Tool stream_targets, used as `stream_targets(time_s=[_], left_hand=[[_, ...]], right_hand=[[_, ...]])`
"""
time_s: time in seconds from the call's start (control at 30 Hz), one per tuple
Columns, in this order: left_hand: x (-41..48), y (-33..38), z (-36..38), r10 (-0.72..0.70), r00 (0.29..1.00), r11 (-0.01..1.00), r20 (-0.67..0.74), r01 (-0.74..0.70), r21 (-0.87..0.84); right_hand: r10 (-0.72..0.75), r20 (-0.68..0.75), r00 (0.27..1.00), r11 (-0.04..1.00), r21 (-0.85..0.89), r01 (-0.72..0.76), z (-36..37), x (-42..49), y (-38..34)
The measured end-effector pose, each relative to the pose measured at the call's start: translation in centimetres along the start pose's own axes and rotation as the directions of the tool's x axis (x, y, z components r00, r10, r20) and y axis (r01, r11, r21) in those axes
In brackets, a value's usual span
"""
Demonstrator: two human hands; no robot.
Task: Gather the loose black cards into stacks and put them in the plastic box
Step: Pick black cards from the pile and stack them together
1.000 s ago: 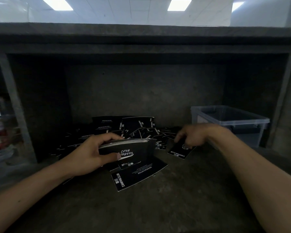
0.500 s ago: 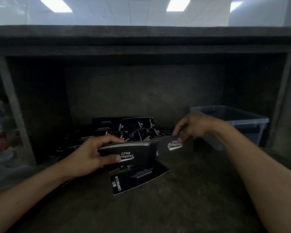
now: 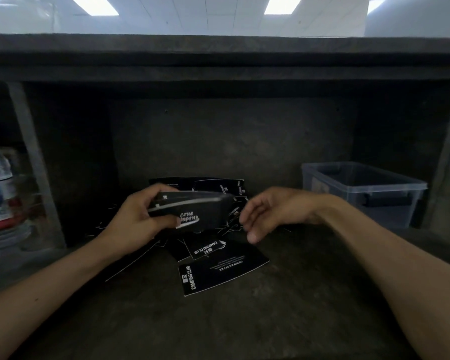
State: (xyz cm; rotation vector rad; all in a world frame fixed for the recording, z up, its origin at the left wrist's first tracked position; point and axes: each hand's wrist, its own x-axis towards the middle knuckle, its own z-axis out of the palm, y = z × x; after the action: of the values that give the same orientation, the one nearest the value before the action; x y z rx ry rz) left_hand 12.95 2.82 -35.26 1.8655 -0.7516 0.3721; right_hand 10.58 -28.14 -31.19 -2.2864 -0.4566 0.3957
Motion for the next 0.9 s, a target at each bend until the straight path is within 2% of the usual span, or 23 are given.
stream_targets(time_s=[0.07,0.13,0.27,0.4,0.53,0.63,0.7,0.77,0.83,0.9], left_hand=[[0.3,-0.3,-0.2,-0.028,0.998,1.000,-0.051,0.028,0.000],[0.3,-0.6,-0.3,-0.050,0.999,0.998,-0.006,0.051,0.040],[0.1,-0.9,-0.3,-0.056,0.997,0.990,0.061,0.047,0.136],[0.0,-1.1,-0.5,-0.017,0.995,0.993,0.097,0.006,0.119],[-0.1,-1.2,-0.2,0.020,0.985,0.994,0.169,-0.038,0.105],[-0.1,-0.7,0.0,-0.023,0.975,0.999,0.219,0.017,0.033],[-0.3,-0.5,0.0,-0.030,0.969,0.999,0.244,0.019,0.047],[-0.5,-0.7,0.0,0.005,0.974,0.990,0.225,-0.037,0.139],[-0.3,-1.1,-0.1,0.020,0.985,0.988,0.173,-0.046,0.146],[0.0,-1.1,-0.2,-0.021,0.994,0.997,0.106,0.013,0.071]], right_hand=[[0.043,0.094,0.995,0.995,-0.099,-0.034,0.8,0.0,-0.2],[0.054,0.131,0.990,0.977,-0.210,-0.025,1.4,0.1,-0.7],[0.033,0.121,0.992,0.947,-0.322,0.008,1.8,0.0,-1.5],[0.041,0.093,0.995,0.937,-0.350,-0.006,1.6,0.1,-1.3],[-0.029,-0.026,0.999,0.968,-0.249,0.022,1.5,0.8,-0.5],[-0.092,-0.224,0.970,0.991,-0.119,0.066,1.8,1.5,0.0],[-0.118,-0.333,0.935,0.993,-0.016,0.120,2.3,2.2,0.2],[-0.120,-0.364,0.923,0.980,0.104,0.169,3.1,2.9,0.3],[-0.100,-0.380,0.920,0.965,0.186,0.182,3.6,3.2,0.3],[-0.091,-0.437,0.895,0.980,0.122,0.159,3.7,3.3,0.2]])
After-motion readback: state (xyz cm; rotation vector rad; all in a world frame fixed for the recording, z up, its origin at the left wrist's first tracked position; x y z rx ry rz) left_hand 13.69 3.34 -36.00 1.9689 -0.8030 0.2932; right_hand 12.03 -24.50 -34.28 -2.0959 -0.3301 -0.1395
